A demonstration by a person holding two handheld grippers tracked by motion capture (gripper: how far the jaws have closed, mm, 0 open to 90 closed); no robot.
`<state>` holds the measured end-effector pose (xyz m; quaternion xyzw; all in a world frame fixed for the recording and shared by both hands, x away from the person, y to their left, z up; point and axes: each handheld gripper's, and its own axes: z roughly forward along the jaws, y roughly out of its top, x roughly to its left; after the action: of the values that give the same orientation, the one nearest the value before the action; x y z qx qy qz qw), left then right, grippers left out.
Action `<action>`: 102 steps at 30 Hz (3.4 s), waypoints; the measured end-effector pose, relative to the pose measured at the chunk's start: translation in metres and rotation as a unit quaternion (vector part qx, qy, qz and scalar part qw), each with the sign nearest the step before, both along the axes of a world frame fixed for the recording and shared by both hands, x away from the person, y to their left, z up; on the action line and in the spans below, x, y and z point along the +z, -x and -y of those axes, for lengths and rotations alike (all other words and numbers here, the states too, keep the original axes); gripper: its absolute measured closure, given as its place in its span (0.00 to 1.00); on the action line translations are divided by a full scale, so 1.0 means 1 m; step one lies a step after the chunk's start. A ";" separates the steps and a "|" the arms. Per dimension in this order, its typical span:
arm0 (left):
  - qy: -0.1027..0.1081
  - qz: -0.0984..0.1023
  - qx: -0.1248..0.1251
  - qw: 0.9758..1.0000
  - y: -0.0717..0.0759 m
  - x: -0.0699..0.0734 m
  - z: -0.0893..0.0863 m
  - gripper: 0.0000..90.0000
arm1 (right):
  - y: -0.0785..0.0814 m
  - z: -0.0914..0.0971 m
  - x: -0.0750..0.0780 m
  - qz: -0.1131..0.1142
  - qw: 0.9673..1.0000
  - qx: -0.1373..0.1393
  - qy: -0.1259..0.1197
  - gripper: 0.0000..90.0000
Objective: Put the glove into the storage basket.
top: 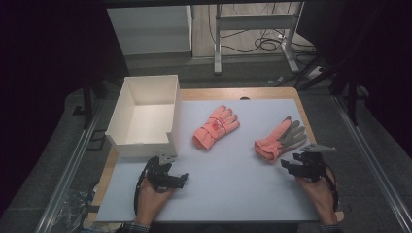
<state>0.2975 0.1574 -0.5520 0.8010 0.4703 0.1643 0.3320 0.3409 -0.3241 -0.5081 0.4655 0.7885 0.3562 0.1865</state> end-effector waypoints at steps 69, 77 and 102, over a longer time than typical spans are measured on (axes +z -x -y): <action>0.000 0.000 0.001 1.000 0.000 0.000 0.000 0.00 | -0.074 0.006 0.029 -0.014 0.998 -0.030 -0.047 0.97; 0.000 0.000 0.000 1.000 0.000 0.000 0.000 0.00 | -0.061 -0.006 0.049 0.004 0.998 0.026 -0.056 0.97; 0.000 0.000 0.000 1.000 0.000 0.000 0.000 0.00 | -0.042 -0.073 0.051 -0.017 0.980 0.167 -0.104 0.98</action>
<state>0.2974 0.1574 -0.5521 0.8007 0.4706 0.1643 0.3321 0.3827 -0.2508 -0.4568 0.3500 0.8169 0.4542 0.0621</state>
